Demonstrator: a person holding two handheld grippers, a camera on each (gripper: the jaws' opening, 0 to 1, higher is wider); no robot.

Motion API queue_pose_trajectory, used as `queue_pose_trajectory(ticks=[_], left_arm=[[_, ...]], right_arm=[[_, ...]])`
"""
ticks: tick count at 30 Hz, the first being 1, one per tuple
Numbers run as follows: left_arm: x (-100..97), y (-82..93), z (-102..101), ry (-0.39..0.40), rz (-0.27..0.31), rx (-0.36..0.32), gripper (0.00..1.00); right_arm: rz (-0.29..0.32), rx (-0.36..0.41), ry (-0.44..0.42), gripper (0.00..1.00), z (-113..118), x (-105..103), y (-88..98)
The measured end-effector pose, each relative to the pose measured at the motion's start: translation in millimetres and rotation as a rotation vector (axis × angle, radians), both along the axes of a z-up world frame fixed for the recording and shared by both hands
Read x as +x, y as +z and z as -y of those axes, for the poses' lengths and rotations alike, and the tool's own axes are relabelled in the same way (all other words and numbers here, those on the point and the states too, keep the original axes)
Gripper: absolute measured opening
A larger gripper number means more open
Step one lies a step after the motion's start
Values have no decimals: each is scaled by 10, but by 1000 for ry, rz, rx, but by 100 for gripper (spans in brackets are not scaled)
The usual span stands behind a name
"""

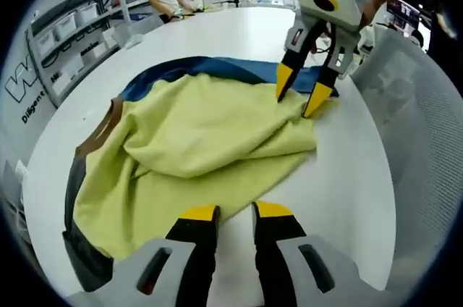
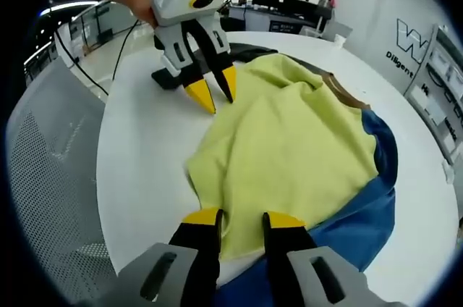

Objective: Fold the garment on the visible template until the final outline fits inside the template.

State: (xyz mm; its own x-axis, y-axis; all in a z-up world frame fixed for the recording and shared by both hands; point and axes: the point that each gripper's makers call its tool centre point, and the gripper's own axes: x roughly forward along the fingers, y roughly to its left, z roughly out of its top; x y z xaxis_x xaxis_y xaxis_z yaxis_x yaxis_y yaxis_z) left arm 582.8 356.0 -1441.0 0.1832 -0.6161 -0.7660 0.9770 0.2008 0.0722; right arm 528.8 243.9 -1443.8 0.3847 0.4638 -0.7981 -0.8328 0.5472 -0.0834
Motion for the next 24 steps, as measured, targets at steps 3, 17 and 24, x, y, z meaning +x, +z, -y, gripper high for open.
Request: queue_pose_trajectory(ticks=[3, 17, 24], left_arm=[[-13, -20, 24, -11, 6, -1, 16], [-23, -26, -342, 50, -86, 55, 4], [-153, -35, -715, 0, -101, 121, 4]], right_arm=[[-5, -7, -3, 12, 33, 12, -1], [-14, -40, -10, 0, 174, 37, -1], [-27, -36, 7, 2, 157, -47, -28]])
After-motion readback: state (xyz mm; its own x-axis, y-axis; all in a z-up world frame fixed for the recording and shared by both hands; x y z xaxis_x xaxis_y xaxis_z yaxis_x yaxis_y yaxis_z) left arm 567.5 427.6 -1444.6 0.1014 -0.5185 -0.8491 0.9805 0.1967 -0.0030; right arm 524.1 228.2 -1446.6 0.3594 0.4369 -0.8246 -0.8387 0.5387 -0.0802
